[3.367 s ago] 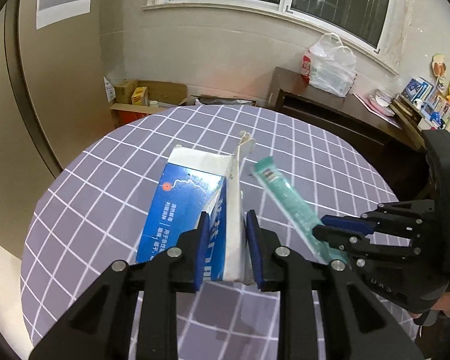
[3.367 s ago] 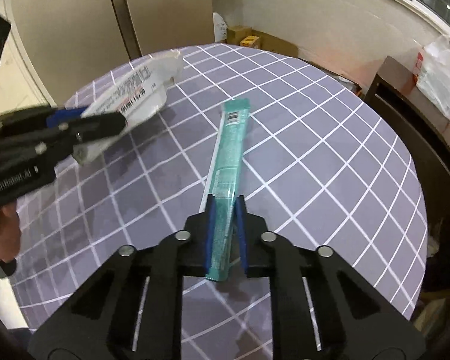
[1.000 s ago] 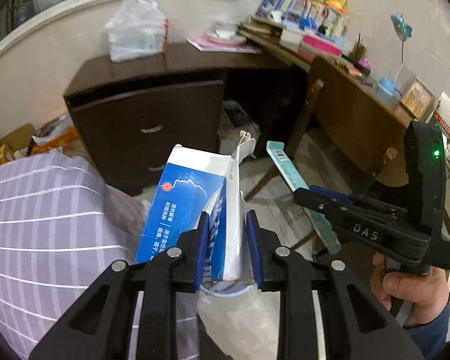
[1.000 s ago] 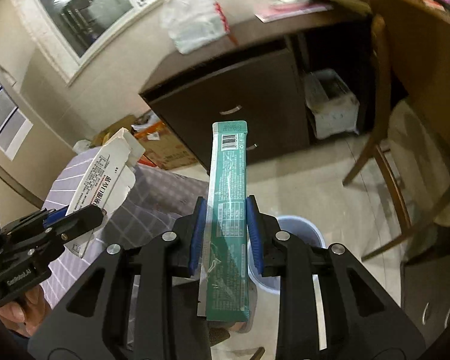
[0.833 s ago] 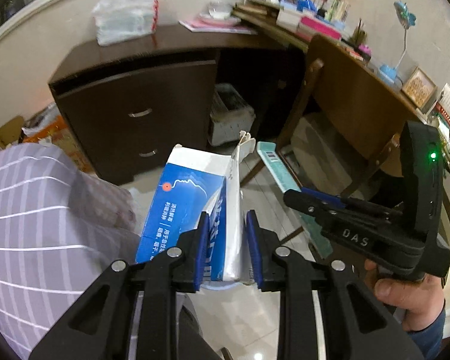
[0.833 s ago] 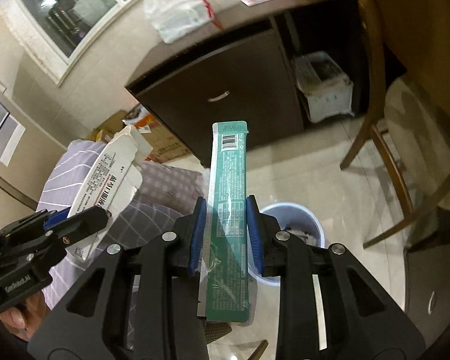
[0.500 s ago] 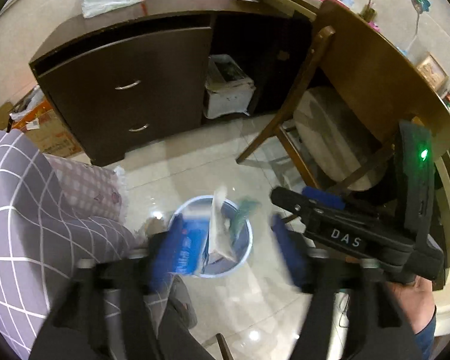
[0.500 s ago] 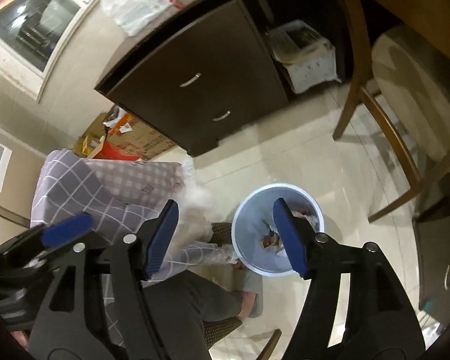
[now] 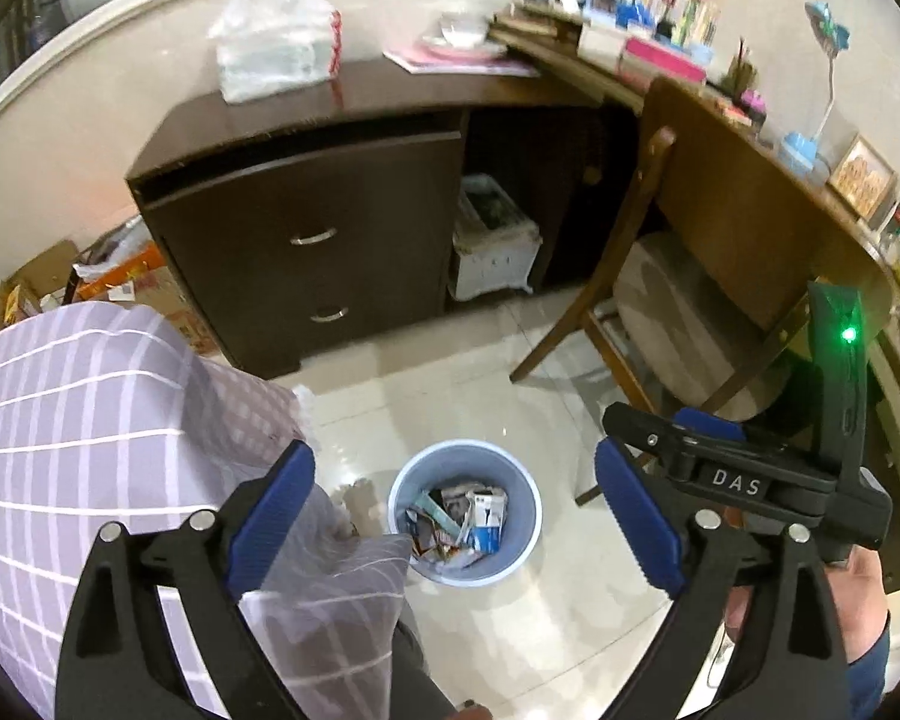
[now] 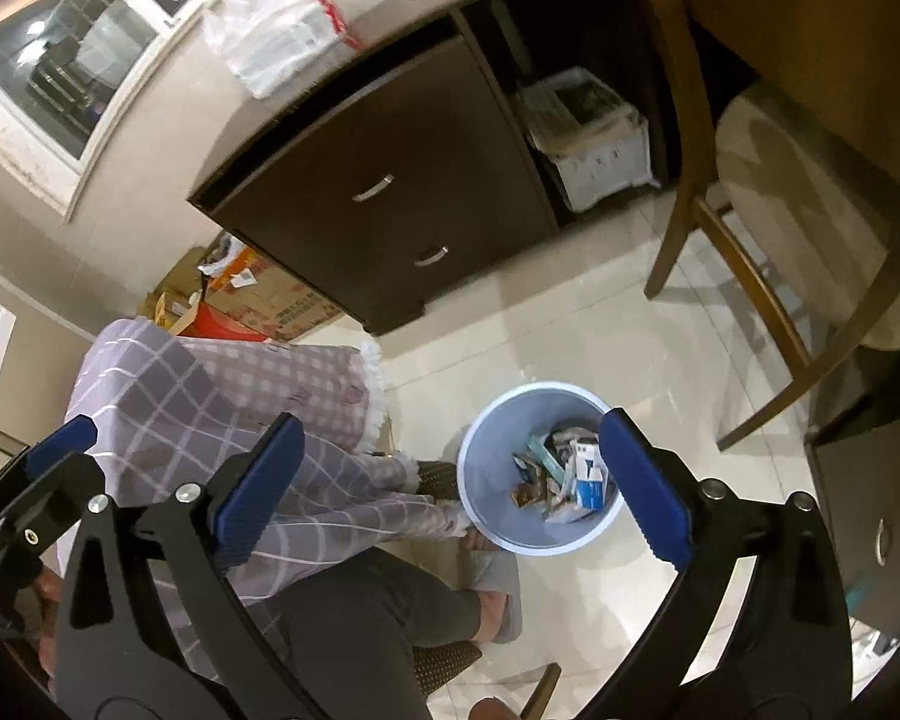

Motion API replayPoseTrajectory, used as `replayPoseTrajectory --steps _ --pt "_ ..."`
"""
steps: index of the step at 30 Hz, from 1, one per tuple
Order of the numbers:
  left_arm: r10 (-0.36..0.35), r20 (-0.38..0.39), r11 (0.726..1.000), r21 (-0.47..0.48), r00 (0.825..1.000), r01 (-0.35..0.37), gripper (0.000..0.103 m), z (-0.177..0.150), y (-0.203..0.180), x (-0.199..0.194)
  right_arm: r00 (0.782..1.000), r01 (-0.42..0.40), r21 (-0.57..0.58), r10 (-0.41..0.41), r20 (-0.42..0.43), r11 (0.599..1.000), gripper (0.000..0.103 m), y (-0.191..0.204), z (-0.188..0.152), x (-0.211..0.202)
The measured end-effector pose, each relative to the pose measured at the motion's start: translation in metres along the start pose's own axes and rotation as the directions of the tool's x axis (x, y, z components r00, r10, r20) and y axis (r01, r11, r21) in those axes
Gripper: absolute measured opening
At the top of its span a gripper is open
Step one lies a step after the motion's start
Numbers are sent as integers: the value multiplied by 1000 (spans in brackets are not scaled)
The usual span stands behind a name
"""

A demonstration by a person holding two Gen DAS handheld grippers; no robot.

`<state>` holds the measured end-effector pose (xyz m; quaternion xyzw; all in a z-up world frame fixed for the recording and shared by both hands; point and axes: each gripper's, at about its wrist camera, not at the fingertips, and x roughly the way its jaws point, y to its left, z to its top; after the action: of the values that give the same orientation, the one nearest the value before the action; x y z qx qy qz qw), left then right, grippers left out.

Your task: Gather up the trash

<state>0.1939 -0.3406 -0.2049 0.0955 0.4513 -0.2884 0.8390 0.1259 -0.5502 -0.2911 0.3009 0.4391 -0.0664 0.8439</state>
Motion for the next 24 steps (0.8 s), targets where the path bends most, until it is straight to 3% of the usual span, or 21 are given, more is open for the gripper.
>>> replayPoseTrajectory --steps 6,11,15,18,24 --pt "97 83 995 3 992 -98 94 -11 15 -51 998 -4 -76 10 70 997 97 54 -4 -47" --pt "146 186 989 -26 972 -144 94 -25 34 -107 991 4 -163 18 132 987 97 110 -12 -87" --pt "247 296 968 -32 923 -248 94 -36 46 -155 979 27 -234 22 204 972 97 159 -24 -126" --pt "275 318 961 -61 907 -270 94 -42 56 -187 967 56 -288 20 255 956 97 192 -35 -152" --pt "333 404 943 -134 852 -305 94 -56 71 -247 925 152 -363 -3 380 919 97 247 -60 -205"
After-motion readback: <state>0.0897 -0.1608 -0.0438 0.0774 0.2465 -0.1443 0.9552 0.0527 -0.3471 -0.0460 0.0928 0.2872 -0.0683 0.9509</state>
